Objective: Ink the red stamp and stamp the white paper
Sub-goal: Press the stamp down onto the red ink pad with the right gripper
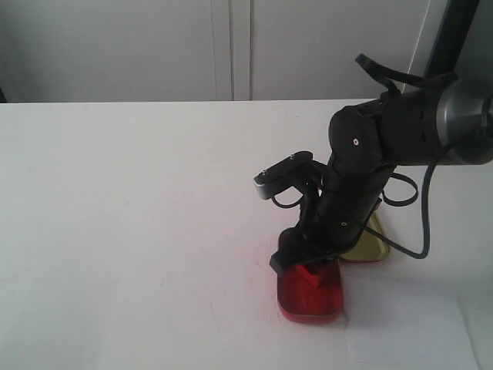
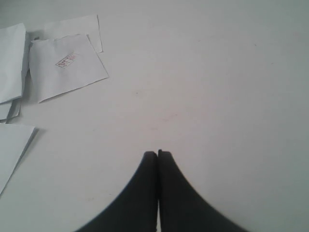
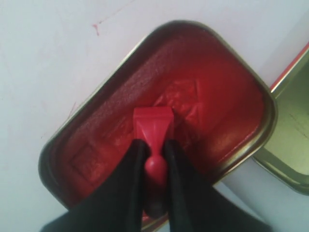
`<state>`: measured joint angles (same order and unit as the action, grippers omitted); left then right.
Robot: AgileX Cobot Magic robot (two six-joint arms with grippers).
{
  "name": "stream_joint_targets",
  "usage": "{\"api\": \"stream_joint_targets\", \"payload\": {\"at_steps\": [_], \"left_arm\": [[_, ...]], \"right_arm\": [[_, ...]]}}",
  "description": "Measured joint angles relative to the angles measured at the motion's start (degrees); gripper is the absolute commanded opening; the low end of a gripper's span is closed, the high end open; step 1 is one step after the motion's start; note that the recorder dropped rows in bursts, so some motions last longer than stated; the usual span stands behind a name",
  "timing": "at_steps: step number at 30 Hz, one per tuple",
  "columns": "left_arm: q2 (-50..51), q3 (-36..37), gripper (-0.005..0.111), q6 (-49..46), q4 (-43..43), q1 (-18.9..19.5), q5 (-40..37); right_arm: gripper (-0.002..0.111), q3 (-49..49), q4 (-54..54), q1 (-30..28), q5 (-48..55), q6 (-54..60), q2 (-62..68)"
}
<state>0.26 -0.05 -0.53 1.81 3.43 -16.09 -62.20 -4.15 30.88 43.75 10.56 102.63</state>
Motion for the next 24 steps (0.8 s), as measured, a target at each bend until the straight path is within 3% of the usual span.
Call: {"api": "stream_joint_targets", "payload": {"at_steps": [24], "left_arm": [[0.0,0.0,0.000,0.0,0.0,0.0,0.0]], "right_arm": [[0.000,0.0,0.0,0.0,-1.0,-0.1,0.0]]}}
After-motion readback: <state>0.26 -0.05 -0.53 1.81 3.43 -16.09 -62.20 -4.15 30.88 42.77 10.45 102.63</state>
